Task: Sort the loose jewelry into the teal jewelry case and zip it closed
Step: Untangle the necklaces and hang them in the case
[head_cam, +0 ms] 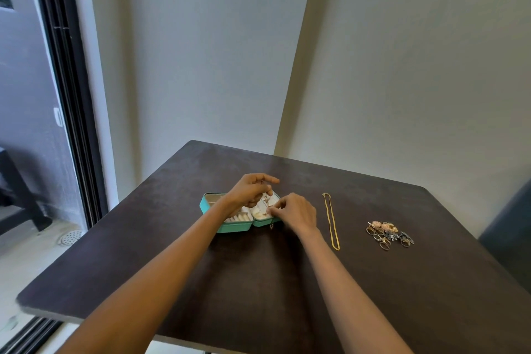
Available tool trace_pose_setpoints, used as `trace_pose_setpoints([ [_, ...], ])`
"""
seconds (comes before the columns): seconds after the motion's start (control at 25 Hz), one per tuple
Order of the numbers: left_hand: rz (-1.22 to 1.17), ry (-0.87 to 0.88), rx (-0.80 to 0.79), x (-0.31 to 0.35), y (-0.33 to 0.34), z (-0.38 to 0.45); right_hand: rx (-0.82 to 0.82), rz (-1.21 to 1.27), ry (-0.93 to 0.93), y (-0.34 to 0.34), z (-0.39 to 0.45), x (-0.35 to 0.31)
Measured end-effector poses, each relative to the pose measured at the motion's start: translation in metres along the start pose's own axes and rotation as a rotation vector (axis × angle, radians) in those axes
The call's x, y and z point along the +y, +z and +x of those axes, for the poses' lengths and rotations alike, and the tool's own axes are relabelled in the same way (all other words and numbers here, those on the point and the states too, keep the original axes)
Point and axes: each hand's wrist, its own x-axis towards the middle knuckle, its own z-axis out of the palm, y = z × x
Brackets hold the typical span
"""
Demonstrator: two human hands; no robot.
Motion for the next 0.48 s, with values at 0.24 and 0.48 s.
trace_pose_setpoints([
  [0.24,-0.162,0.023,0.031,-0.013,-0.002,-0.01,0.037,-0.088,-0.017,0.002,0.0,-0.009],
  [0.48,-0.336,0.04,0.064,-0.022,-0.003,-0.011,0.096,-0.075,-0.029,0.016,0.0,-0.004],
])
